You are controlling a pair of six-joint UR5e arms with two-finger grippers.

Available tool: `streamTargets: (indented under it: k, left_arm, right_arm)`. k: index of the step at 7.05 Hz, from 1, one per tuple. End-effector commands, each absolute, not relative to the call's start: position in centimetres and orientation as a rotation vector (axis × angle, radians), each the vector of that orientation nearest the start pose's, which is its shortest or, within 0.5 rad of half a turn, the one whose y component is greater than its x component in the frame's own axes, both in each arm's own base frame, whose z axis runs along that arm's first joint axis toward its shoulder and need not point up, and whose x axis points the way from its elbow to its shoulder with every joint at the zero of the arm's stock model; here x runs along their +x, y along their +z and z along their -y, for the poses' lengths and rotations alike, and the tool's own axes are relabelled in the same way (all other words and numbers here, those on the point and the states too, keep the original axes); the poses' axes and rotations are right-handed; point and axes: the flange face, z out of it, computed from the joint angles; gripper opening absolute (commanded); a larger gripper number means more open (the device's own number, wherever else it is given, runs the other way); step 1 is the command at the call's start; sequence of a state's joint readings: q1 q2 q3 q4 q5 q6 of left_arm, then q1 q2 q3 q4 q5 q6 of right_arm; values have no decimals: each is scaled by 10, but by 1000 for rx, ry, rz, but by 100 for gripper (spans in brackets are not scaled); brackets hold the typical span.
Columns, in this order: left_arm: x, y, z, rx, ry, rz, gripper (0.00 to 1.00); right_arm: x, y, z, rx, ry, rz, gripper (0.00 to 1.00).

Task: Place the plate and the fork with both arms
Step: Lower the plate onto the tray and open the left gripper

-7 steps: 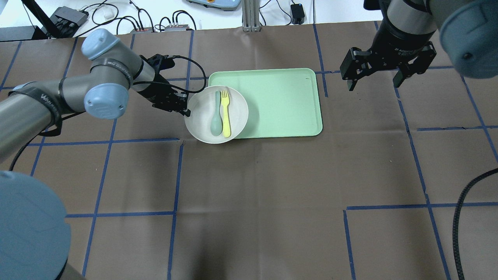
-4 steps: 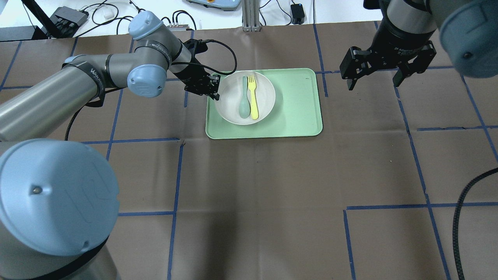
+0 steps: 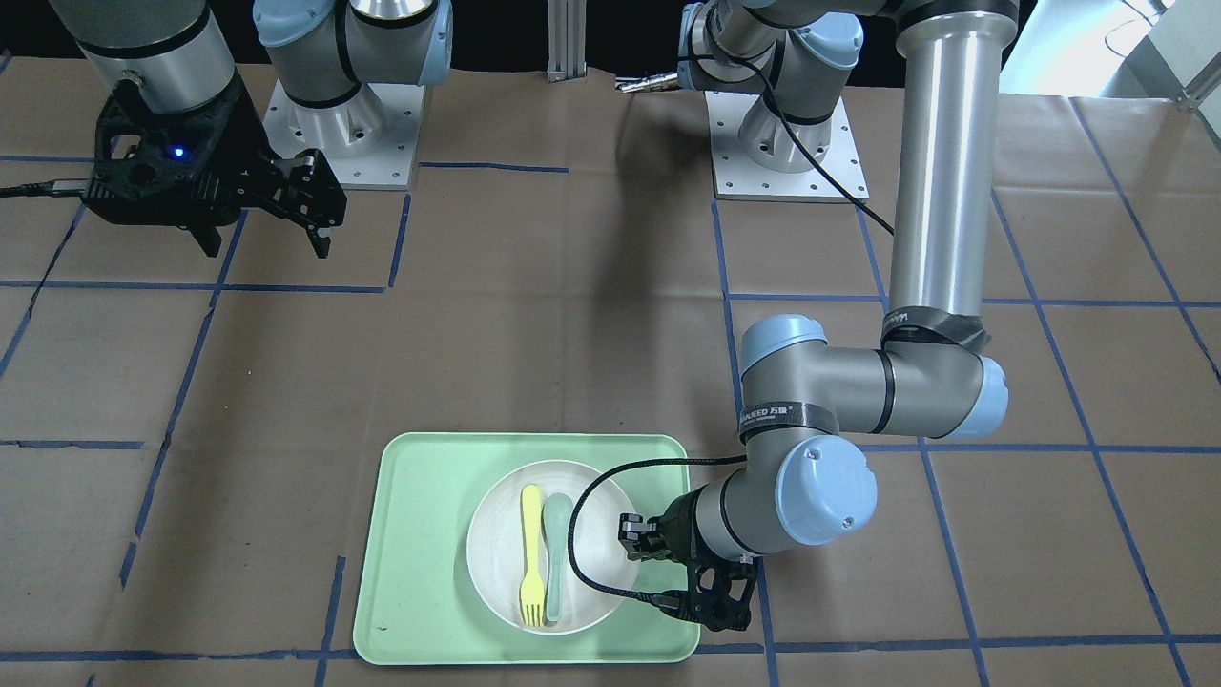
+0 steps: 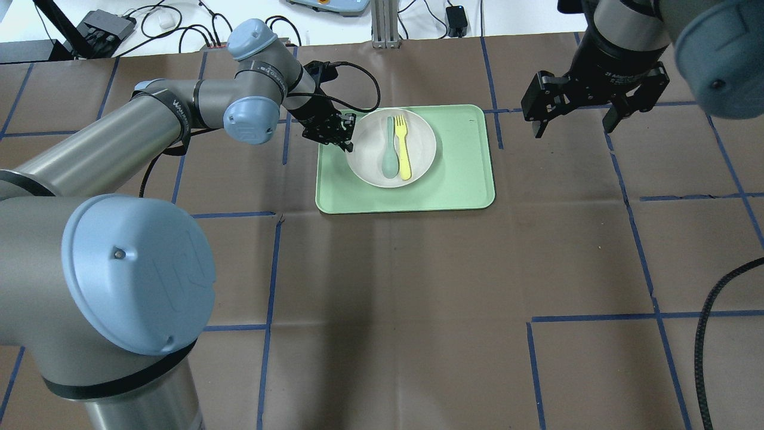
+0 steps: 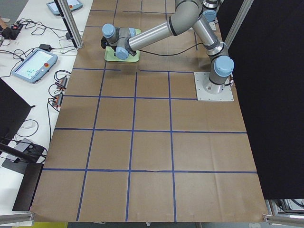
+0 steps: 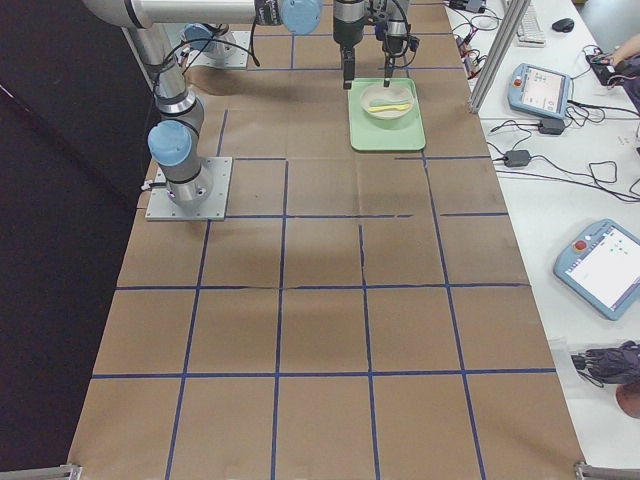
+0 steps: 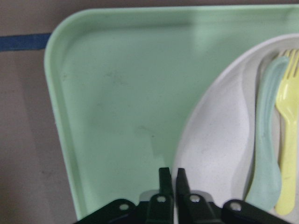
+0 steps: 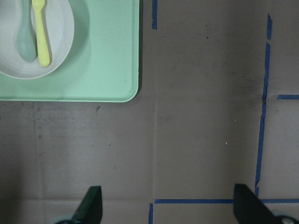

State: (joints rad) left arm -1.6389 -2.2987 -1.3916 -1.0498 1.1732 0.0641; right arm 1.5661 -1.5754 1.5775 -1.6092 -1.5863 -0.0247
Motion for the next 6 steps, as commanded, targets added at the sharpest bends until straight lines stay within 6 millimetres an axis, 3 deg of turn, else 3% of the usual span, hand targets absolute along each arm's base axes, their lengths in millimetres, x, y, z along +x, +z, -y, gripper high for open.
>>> streamTargets:
  k: [1,2,3,5,6]
  left_arm:
    - [-227,180,703,230,48,-3528,30]
    - [-229,180,702,235,52,-3526,55]
    - [-231,180,700,233,65,-3527,99]
    - [-237,211,694,111,72,-3529,100]
    - [-233,252,681,98,104,-3504,100]
  right_arm:
    - [129,491,494,-33,-58,-3157,100]
    - [129,491,494,-31,-58,-3157,100]
    - [130,491,494,-33,-58,-3155,100]
    - [128,493,497,-31,-98,-3159,100]
    - [128,493,497,-28,-106,-3158,100]
